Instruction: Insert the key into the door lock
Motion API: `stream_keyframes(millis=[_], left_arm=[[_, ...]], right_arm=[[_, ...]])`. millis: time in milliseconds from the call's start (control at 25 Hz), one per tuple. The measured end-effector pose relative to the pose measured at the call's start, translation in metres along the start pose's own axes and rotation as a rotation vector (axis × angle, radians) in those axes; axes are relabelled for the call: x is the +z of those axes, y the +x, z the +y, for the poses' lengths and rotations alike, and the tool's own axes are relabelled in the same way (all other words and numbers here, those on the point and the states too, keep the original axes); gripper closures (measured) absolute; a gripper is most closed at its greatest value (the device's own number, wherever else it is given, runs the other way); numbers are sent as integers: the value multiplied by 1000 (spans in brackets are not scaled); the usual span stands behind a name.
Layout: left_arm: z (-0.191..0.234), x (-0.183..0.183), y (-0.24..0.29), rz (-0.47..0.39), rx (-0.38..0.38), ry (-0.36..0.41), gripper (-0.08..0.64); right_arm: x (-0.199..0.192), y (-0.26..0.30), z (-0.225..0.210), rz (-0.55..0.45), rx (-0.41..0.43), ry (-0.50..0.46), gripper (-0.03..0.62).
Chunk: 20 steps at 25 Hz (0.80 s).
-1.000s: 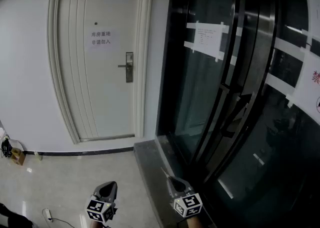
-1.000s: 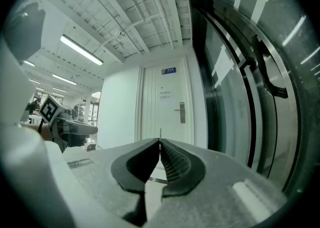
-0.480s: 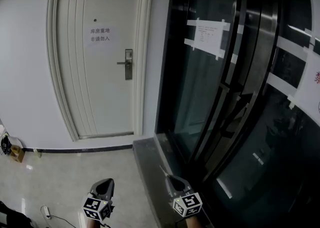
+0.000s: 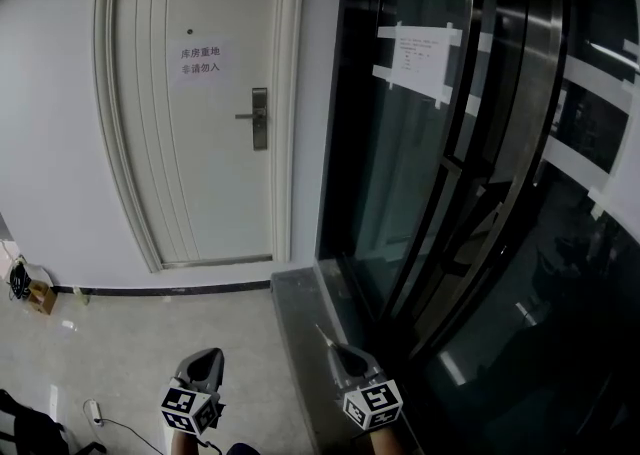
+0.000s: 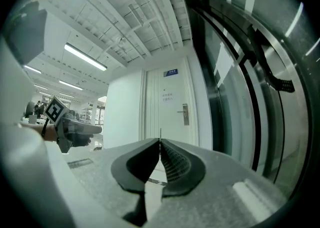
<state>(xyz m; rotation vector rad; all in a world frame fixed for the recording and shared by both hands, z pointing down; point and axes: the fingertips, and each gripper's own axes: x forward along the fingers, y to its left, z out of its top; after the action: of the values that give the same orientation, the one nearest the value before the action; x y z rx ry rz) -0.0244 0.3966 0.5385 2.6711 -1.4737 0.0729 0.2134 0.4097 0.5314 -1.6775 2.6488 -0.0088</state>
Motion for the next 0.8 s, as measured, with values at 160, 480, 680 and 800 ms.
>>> stream_keyframes(millis=[160,480,680,800], left_arm=[[6,-3,12,13,3,0,558],[55,1,70,7,-7,3,558],[98,15,115,-2,-22,9,558],[125,25,139,-6,-31,14,558]], right_arm=[[-4,16,-8,6,2,13,581],[-2,87,-32,-1,-12,5,583],[9,144,-44,-3,-28,5,581],[18,179,-47,-6,-38,-4,583]])
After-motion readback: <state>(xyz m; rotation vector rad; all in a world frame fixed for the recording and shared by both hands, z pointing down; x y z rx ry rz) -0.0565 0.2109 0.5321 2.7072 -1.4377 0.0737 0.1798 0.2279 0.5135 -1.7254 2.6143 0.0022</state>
